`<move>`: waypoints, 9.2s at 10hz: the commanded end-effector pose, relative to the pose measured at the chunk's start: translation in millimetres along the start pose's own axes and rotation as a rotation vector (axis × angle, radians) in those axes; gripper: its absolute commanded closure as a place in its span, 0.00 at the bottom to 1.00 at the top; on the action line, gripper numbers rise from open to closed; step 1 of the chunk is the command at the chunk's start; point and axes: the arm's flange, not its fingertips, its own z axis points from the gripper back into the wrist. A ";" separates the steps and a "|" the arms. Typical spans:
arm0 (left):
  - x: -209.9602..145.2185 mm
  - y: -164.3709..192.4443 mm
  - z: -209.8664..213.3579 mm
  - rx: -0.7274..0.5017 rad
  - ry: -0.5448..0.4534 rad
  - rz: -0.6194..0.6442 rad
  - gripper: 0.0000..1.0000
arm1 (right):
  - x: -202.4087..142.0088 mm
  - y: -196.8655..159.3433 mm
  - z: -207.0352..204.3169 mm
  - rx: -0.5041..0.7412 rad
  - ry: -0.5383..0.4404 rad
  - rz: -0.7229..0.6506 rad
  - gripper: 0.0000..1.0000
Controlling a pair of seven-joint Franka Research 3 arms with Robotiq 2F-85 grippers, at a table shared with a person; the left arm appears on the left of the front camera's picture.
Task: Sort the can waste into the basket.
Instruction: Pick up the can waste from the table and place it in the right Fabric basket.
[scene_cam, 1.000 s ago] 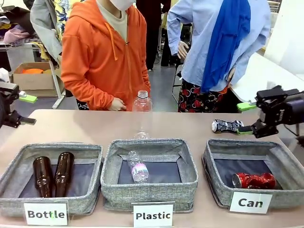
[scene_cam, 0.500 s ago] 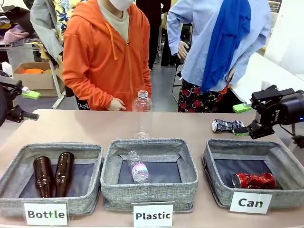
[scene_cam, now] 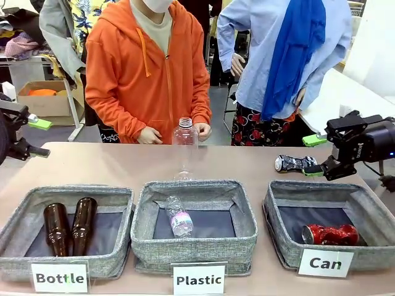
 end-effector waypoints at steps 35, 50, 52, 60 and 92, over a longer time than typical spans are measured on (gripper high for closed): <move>-1.9 -1.1 1.7 0.011 0.003 0.000 0.00 | 254.7 -61.3 -14.5 -1.286 0.143 0.282 0.00; -1.9 -1.1 1.7 0.011 0.003 0.000 0.00 | 313.3 -138.2 -34.6 -0.948 0.959 1.149 0.00; -1.9 -1.1 1.7 0.011 0.003 0.000 0.00 | 319.3 -146.5 -42.5 -0.915 0.972 1.134 0.00; -1.9 -1.1 1.7 0.011 0.003 0.000 0.00 | 322.5 -150.4 -42.6 -0.929 0.967 1.093 1.00; -1.9 -1.1 1.7 0.011 0.003 0.000 0.00 | 91.8 2.4 -31.1 -0.606 0.470 0.836 0.00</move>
